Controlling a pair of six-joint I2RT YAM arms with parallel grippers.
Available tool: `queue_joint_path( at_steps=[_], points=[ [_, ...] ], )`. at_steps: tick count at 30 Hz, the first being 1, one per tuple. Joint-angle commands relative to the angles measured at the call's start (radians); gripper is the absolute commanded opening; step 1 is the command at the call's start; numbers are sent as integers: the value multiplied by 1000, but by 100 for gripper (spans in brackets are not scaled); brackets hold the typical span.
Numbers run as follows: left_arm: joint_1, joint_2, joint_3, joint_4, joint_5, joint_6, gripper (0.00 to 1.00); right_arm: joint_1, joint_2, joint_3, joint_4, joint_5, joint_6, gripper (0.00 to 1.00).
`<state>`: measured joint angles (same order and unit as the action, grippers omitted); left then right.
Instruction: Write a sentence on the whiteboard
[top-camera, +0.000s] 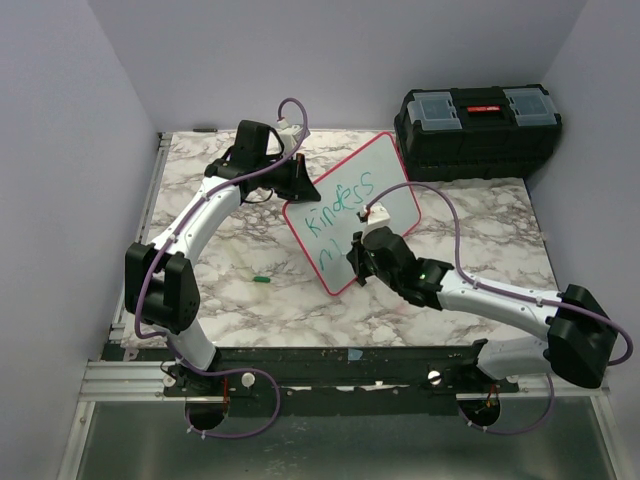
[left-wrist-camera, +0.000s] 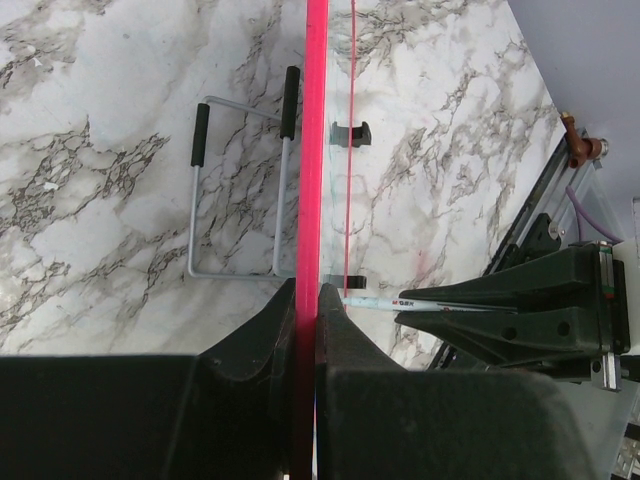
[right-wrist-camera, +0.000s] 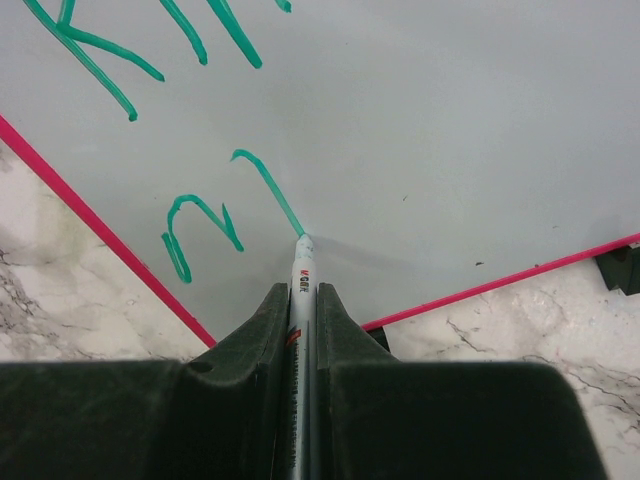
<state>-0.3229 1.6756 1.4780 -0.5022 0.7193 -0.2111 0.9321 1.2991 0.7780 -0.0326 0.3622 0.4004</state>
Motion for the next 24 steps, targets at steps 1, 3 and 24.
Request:
queue_joint_path(
  at_steps=[1, 3, 24],
  points=[
    [1, -5, -23, -31, -121, 94, 0, 0, -38, 51, -44, 35, 37, 1],
    [1, -8, -26, -32, -120, 95, 0, 0, -52, 74, -43, 53, 41, 1],
    [1, -11, -24, -35, -124, 98, 0, -47, 14, 124, 23, 72, 0, 1]
  ],
)
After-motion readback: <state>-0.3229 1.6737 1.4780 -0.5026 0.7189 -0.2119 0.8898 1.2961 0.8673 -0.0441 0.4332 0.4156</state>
